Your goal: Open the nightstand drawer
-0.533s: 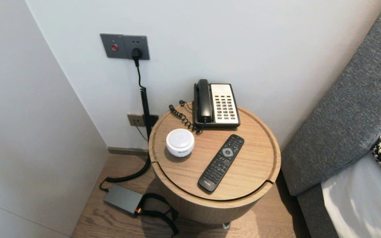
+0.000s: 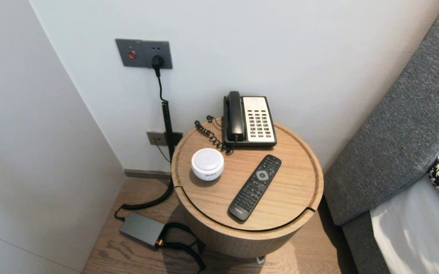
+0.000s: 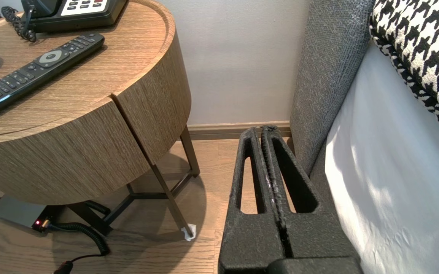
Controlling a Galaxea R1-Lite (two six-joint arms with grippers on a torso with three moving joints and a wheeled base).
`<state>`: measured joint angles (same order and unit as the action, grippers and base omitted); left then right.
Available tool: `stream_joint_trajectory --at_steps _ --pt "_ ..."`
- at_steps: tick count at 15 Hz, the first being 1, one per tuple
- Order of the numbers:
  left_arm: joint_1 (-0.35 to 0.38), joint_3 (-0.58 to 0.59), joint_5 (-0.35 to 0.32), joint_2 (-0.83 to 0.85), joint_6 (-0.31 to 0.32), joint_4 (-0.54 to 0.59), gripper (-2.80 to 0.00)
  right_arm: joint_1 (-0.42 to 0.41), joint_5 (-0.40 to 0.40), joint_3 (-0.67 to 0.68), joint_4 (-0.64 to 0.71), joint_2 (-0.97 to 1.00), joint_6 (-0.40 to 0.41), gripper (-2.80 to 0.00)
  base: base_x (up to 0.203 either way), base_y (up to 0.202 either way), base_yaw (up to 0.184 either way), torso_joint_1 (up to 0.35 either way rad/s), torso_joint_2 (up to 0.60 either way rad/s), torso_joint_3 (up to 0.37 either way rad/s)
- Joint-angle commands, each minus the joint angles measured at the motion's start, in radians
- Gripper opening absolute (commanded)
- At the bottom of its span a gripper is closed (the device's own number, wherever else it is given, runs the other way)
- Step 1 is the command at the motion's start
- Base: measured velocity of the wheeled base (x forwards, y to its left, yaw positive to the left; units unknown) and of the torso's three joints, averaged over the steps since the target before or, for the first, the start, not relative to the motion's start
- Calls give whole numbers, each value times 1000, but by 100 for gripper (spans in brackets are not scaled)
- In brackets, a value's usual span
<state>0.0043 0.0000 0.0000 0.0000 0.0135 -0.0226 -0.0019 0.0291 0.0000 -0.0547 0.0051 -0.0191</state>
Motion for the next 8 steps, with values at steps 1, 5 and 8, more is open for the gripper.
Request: stream_joint_trajectory --at_steps 1,5,8 --pt "0 14 0 0 0 0 -280 0 -1 26 -1 1 1 -280 0 0 0 0 0 0" --pt "0 14 0 0 0 -2 -280 0 -9 26 -2 1 7 -280 0 0 0 0 0 0" --pt "0 14 2 0 0 0 -280 2 -8 26 -7 -1 13 -280 0 0 0 0 0 0"
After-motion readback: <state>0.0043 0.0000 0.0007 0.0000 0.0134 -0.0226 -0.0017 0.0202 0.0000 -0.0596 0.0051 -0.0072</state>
